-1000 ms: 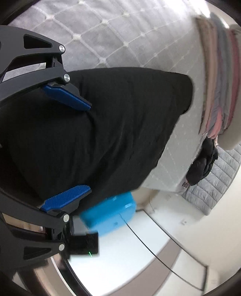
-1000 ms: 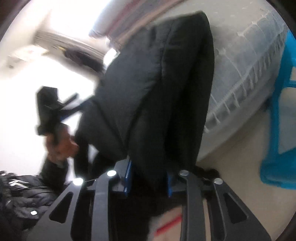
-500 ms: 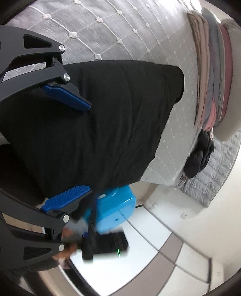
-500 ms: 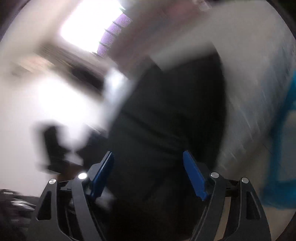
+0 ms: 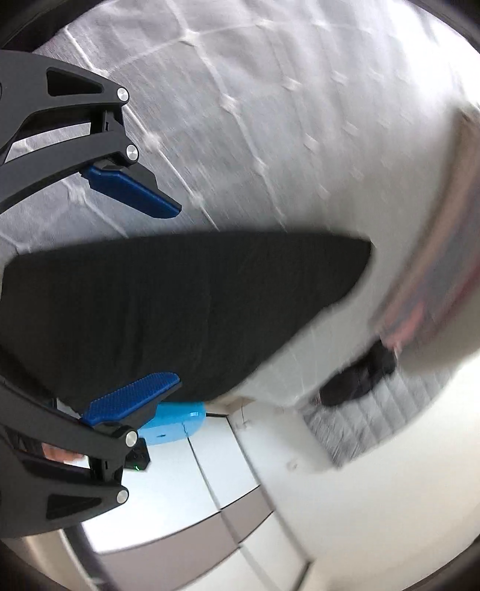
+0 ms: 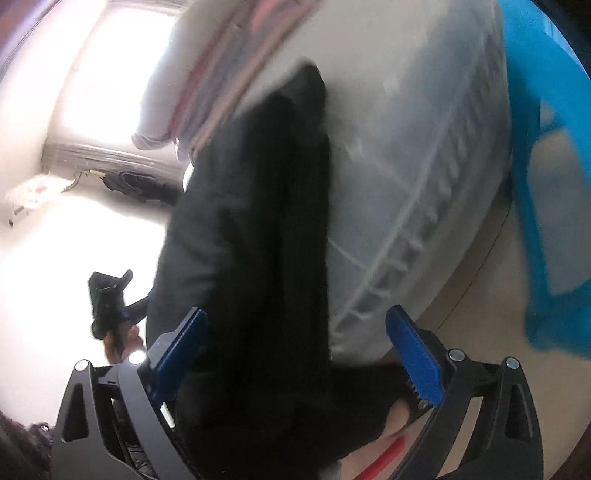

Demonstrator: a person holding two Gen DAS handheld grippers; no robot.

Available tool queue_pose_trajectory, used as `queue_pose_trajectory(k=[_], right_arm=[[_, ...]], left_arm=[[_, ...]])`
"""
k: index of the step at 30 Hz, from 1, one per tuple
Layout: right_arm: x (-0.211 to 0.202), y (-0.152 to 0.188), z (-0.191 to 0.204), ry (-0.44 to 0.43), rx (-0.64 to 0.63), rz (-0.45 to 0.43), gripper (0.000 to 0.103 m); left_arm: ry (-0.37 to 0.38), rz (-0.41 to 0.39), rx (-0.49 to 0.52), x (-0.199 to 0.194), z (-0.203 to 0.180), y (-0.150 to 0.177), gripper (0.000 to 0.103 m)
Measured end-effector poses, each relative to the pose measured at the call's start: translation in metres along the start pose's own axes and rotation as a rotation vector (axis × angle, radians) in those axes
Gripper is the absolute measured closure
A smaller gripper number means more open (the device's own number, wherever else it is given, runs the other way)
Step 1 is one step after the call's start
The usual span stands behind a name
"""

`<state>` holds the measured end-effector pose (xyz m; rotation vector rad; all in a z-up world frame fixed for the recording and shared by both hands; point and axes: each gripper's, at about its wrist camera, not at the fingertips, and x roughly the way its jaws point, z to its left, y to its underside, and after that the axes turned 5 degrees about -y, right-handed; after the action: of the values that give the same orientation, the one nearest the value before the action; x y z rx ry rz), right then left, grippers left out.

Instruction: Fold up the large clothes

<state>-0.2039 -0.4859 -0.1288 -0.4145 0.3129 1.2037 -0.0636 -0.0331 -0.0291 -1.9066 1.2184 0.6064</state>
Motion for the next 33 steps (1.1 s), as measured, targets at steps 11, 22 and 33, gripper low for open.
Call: queue_pose_trajectory(k=[11, 22, 33], right_arm=[[0.037, 0.000, -0.028, -0.327, 0.131, 0.095, 0.007], [0.064, -0.010, -0.012, -0.359, 0.092, 0.114, 0.007], [0.046, -0.007, 0.040, -0.239, -0.009, 0.034, 0.036]], left_arm=[[0.158, 0.186, -0.190, 0.065, 0.037, 0.005, 0.015], [0.178, 0.294, -0.181, 0.116, 0.015, 0.002, 0.007], [0.079, 0.159, 0.049, 0.080, -0.016, 0.002, 0.045]])
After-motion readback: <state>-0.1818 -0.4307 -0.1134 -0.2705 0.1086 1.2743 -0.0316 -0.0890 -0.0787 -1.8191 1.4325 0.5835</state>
